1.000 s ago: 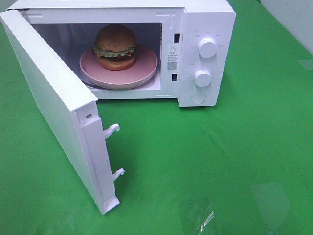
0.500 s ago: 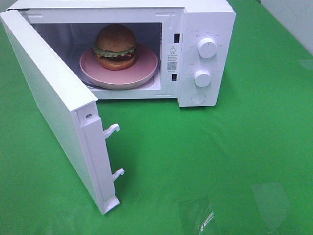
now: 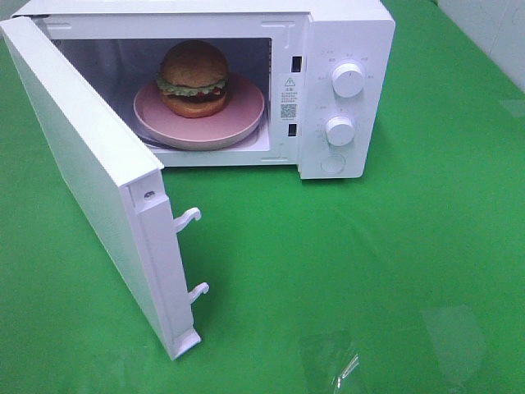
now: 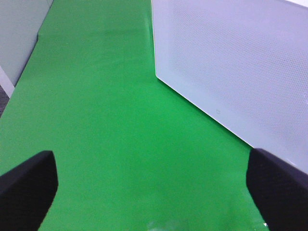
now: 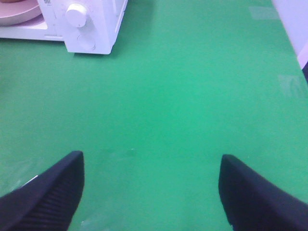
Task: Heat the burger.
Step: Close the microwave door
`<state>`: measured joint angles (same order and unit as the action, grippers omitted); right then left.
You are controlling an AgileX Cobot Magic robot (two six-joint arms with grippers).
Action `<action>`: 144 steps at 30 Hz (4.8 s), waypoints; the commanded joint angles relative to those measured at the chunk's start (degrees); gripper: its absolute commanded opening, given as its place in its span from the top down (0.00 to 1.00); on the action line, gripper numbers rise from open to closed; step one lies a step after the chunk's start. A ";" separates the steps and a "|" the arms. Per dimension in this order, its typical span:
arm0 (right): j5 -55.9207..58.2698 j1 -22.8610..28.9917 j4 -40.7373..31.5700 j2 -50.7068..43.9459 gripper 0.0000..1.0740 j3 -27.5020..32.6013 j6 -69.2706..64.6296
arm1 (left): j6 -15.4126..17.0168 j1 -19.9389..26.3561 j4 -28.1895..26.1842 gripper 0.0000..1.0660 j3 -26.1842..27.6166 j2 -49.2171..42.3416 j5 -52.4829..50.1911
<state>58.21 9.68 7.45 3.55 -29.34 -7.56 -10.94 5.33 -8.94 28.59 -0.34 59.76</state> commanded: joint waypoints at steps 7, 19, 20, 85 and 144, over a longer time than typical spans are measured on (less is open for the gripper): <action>-0.63 -3.21 0.00 -5.33 0.29 0.11 0.06 | 0.40 -0.06 -0.11 0.06 -0.17 -1.03 -0.29; -0.63 -3.72 0.00 -5.21 0.31 0.11 0.11 | 0.34 -0.06 -0.11 0.06 -0.17 -0.97 -0.29; -0.63 -3.72 0.00 -5.21 0.31 0.11 0.11 | 0.34 -0.06 -0.11 0.06 -0.17 -0.97 -0.29; -0.63 -3.72 0.00 -5.21 0.32 0.11 0.11 | 4.24 -0.06 -0.46 1.00 -3.38 25.67 -40.28; -0.63 -3.72 0.00 -5.21 0.32 0.11 0.11 | 20.91 -13.24 29.11 1.00 -11.34 89.04 -114.99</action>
<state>58.27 6.30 7.51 -0.29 -29.34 -7.62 11.34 -6.36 22.00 16.84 88.12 -53.29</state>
